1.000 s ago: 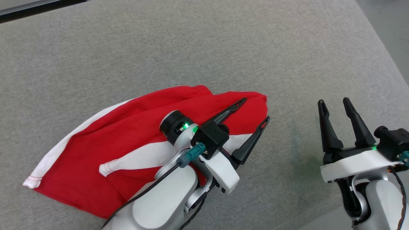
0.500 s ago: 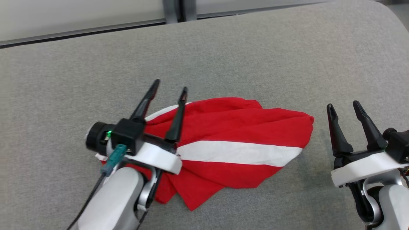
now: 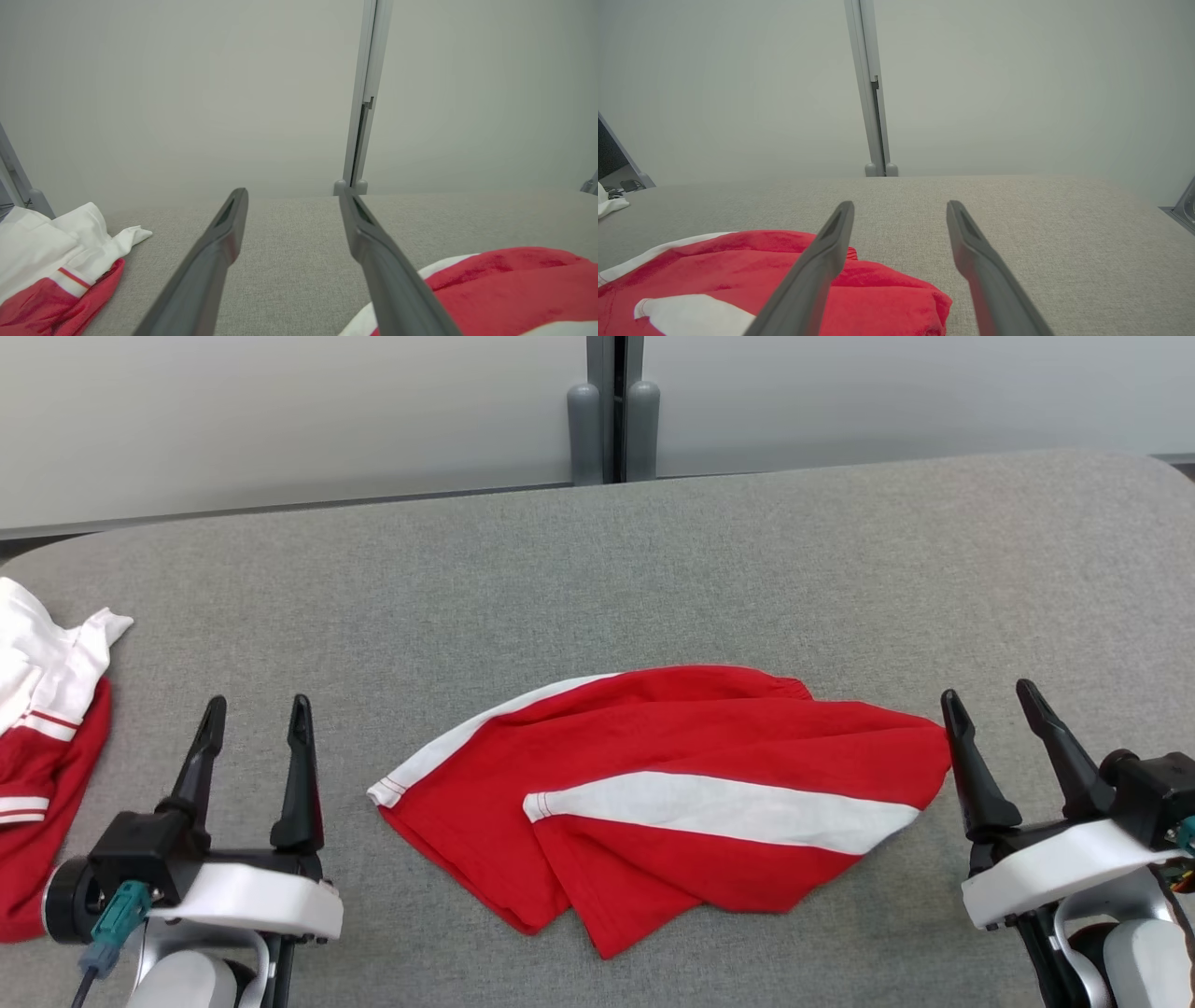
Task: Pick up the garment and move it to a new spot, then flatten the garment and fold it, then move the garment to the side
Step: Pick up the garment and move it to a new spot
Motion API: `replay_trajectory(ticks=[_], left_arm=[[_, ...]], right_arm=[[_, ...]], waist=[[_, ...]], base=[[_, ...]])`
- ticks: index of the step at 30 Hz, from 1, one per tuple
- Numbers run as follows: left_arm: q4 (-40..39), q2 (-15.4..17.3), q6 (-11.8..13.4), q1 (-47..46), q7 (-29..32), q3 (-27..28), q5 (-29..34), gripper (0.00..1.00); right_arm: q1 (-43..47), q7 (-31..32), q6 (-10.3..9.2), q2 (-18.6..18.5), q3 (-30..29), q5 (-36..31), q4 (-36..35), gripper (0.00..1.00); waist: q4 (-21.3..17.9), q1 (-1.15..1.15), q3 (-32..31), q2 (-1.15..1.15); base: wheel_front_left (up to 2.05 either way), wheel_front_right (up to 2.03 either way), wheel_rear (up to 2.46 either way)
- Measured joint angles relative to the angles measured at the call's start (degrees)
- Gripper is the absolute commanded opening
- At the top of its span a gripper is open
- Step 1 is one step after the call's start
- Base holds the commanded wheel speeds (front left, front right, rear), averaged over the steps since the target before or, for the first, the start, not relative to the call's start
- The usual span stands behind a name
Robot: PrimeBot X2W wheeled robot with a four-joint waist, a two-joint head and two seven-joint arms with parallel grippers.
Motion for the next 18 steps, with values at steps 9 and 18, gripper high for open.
replay_trajectory(ticks=[9, 18], left_arm=[[-0.12, 2.14, -3.48, 5.73, -0.01, 0.97, -1.80, 1.00], [-1.24, 2.58, -3.27, 9.66, 0.51, -0.03, -1.83, 1.00]], right_arm=[[3.35, 1.53, 0.00, 0.08, 0.54, -0.53, -0.64, 1.00], [6.41, 3.02, 0.00, 0.42, 0.71, -1.12, -1.82, 1.00]], waist=[[0.45, 0.00, -3.97, 0.00], [0.29, 0.00, -7.66, 0.00]], base=[[0.00, 0.00, 0.00], [0.00, 0.00, 0.00]])
